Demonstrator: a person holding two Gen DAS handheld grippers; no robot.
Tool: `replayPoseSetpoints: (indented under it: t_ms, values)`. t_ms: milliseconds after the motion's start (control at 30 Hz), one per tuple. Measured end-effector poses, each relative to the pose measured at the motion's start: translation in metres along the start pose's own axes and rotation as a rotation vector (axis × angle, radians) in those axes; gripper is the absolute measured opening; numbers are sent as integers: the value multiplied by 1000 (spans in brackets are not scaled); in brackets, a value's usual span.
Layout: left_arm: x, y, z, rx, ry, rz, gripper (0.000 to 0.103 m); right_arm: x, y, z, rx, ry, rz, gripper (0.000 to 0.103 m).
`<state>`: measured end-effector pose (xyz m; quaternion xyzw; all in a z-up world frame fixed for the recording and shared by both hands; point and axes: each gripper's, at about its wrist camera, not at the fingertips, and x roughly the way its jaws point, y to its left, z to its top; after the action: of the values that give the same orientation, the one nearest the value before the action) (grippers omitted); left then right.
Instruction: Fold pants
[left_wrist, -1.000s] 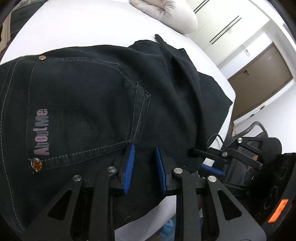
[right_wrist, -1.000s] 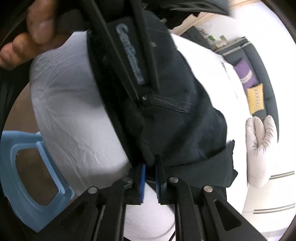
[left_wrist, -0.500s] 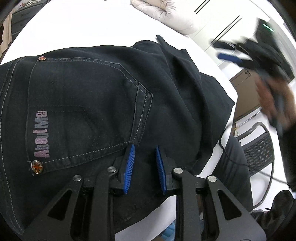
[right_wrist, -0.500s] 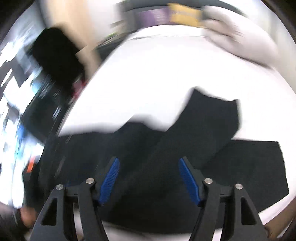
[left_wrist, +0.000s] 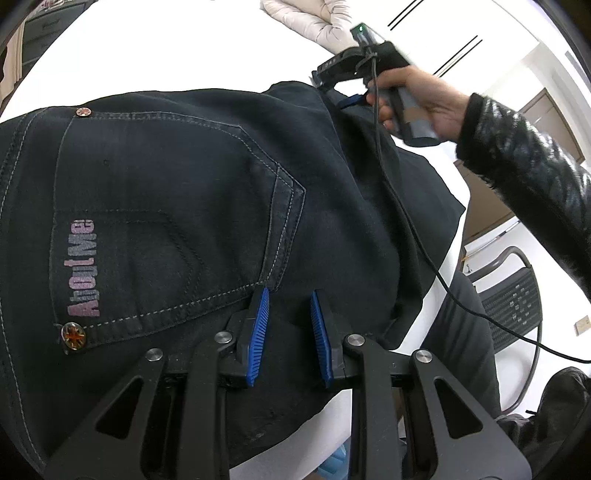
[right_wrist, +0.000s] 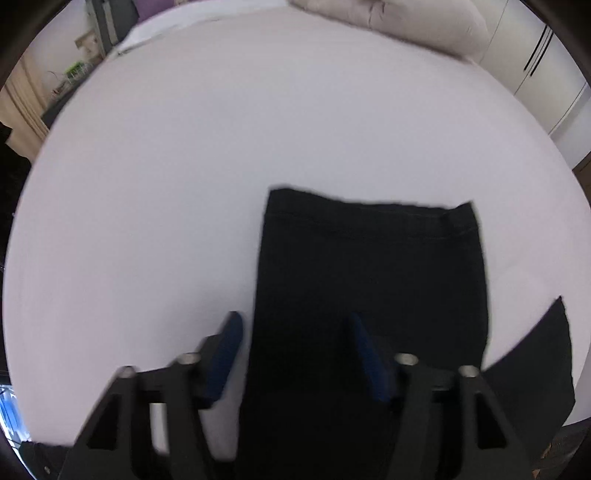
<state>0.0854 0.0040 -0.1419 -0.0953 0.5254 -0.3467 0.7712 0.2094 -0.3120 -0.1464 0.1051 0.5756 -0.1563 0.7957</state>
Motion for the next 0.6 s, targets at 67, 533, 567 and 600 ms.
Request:
replayPoseSetpoints:
  t_ms: [67, 533, 567, 600]
  values:
    - [0, 1, 1, -2, 0, 0, 23, -2, -7, 0, 11, -24, 8, 38]
    - [1, -1, 1, 4, 6, 34, 23, -140, -224, -107, 409, -385, 321, 6]
    - [1, -1, 1, 4, 6, 37, 23, -141, -247, -121, 464, -395, 340, 6]
    - [1, -2, 1, 3, 6, 42, 23, -139, -273, -142, 534, -402, 379, 6]
